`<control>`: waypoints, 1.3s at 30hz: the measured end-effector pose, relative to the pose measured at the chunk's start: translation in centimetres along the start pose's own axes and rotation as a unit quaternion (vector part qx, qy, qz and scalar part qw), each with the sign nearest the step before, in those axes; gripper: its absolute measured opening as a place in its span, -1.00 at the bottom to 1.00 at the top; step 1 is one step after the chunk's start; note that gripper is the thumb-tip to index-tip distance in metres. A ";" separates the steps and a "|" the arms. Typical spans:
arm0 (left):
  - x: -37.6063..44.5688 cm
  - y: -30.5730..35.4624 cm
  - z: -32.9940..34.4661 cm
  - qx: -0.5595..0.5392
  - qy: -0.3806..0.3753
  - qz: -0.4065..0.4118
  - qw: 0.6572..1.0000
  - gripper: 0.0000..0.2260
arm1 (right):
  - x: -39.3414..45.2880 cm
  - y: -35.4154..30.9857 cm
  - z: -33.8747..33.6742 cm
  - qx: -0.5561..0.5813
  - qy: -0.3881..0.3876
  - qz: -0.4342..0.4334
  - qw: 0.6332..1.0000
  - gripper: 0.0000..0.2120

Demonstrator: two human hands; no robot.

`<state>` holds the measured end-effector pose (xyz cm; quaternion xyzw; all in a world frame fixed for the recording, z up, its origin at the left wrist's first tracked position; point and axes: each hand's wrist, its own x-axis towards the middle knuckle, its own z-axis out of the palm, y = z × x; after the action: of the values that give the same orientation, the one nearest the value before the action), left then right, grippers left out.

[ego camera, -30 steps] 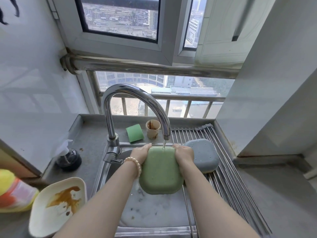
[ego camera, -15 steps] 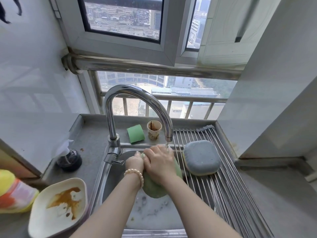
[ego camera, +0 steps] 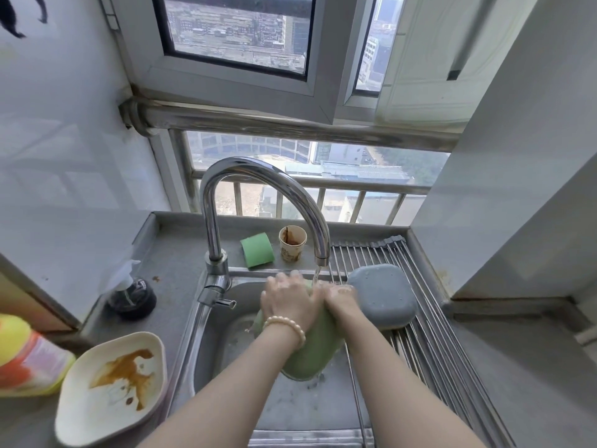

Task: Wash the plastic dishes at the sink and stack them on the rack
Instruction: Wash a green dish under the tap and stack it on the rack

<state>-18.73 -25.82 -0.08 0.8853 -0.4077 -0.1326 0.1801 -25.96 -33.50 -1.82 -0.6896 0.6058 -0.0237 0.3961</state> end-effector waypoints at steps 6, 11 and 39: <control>-1.3 0.5 2.0 0.052 0.032 0.121 0.991 -0.54 | -0.8 2.0 1.5 0.321 0.062 0.118 0.938 -0.62; 1.0 0.6 0.8 -0.085 -0.089 -0.109 0.986 -0.62 | -3.7 1.8 2.6 0.218 0.163 0.078 0.959 -0.51; 0.4 -0.1 -0.4 0.015 -0.006 0.015 1.000 -0.36 | -2.9 0.2 3.3 0.503 0.132 0.146 0.842 -0.69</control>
<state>-18.24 -26.04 0.24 0.8809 -0.4238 -0.1290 0.1666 -25.20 -29.33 -2.88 -0.2895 0.6513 -0.3579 0.6033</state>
